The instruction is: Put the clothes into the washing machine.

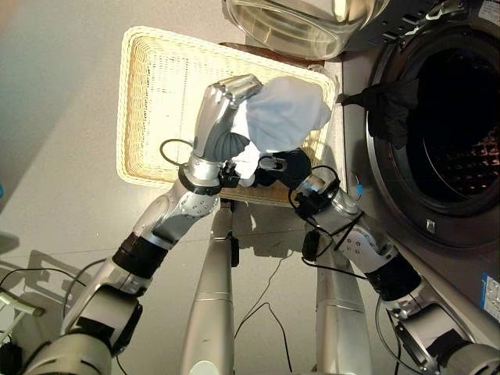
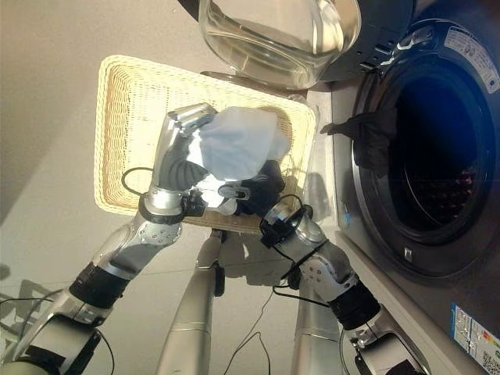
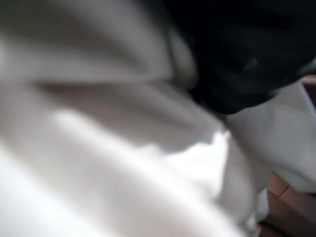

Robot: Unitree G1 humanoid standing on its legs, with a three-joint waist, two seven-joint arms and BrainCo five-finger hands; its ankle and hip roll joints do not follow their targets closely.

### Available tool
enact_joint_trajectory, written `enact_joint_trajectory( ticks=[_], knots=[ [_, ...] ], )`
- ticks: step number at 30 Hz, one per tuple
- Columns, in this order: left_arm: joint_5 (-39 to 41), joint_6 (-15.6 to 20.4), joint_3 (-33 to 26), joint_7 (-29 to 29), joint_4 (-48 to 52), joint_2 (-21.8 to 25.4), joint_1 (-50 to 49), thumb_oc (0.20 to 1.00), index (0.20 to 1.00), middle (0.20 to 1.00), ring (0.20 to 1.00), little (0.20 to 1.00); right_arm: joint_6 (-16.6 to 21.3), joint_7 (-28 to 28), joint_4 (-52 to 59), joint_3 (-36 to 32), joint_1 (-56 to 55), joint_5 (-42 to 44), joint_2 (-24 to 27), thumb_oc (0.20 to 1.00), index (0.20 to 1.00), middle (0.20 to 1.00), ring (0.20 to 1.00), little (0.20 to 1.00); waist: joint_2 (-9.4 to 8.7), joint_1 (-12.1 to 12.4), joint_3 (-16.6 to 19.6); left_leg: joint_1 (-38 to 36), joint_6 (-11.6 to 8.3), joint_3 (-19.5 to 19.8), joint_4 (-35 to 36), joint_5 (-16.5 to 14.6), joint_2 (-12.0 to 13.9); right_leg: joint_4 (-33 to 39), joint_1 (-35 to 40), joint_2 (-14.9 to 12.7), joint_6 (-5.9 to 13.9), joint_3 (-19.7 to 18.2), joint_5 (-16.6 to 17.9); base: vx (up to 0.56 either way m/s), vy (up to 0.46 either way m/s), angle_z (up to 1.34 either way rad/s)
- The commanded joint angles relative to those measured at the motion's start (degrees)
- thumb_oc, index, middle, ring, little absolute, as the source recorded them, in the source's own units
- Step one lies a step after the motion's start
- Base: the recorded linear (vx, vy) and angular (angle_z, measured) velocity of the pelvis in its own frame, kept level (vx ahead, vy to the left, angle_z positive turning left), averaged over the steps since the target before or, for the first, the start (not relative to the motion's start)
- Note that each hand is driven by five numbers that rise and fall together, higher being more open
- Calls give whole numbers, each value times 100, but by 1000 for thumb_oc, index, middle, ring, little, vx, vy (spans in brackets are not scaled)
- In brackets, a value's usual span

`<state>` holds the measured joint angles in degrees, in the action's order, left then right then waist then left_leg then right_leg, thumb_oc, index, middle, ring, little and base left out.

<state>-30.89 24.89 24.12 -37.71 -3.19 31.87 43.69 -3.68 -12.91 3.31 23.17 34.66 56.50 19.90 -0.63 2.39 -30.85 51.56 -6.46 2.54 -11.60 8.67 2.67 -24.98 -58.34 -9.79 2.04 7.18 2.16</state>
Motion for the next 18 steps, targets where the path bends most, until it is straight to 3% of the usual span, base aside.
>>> enact_joint_trajectory(
  ticks=[1,15,16,18],
  knots=[
    [-98,32,-41,-109,132,13,128,200,200,200,200,200,405,-651,556,75,30,680,-153,1000,1000,1000,1000,1000,190,-128,105,135,480,-10,-189,-23,-381,825,285,266,327,167,733,0,0,0],
    [164,91,560,741,-146,239,329,200,200,200,200,200,1070,-848,443,-339,-124,1991,-184,1000,1000,1000,1000,1000,200,-245,105,97,476,-97,-176,-43,-355,890,310,260,387,138,795,0,0,0],
    [280,134,608,885,-123,239,341,200,200,200,200,200,1083,-886,463,-358,-146,2074,-194,200,200,200,200,200,195,-258,105,89,479,-103,-155,-35,-350,905,315,264,392,134,807,0,0,0],
    [391,255,669,1031,-116,216,349,200,200,200,200,200,1085,-901,464,-360,-161,2039,-204,200,200,200,200,200,187,-274,105,83,481,-111,-141,-31,-348,934,323,267,397,126,823,0,0,0]
  ],
)
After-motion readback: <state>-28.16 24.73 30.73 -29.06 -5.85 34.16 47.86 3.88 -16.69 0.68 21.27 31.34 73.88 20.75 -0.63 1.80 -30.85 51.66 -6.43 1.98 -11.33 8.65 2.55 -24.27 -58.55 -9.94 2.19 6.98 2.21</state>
